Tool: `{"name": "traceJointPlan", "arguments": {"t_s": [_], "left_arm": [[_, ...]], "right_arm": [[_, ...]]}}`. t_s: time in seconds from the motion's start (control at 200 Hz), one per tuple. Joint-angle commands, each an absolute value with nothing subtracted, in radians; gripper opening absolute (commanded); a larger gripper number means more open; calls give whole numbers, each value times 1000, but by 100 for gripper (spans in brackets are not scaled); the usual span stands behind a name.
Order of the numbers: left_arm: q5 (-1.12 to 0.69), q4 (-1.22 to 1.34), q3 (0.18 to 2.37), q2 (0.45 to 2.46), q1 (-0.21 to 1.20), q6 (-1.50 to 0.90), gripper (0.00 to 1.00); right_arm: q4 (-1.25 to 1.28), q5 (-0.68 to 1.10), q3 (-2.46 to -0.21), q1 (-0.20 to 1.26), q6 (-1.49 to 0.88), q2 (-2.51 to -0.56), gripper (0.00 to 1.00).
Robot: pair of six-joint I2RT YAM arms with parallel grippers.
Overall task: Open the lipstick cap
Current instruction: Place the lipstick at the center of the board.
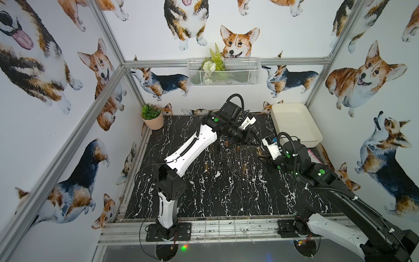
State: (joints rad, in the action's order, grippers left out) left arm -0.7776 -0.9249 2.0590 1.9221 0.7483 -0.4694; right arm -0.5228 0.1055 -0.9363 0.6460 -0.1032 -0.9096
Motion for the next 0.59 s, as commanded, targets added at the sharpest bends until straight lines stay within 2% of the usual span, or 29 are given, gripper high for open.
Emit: {"name": "traceJointPlan", "arguments": {"t_s": [0.0, 0.39, 0.586], "left_arm": [[-765, -979, 2075, 1926, 762, -431, 49], [-746, -1012, 2118, 1972, 773, -409, 48], [-761, -1022, 2155, 1994, 775, -410, 42]], "right_arm": [[-488, 113, -951, 647, -101, -913, 3], [-486, 127, -956, 648, -101, -927, 3], [-490, 123, -948, 648, -100, -927, 3]]}}
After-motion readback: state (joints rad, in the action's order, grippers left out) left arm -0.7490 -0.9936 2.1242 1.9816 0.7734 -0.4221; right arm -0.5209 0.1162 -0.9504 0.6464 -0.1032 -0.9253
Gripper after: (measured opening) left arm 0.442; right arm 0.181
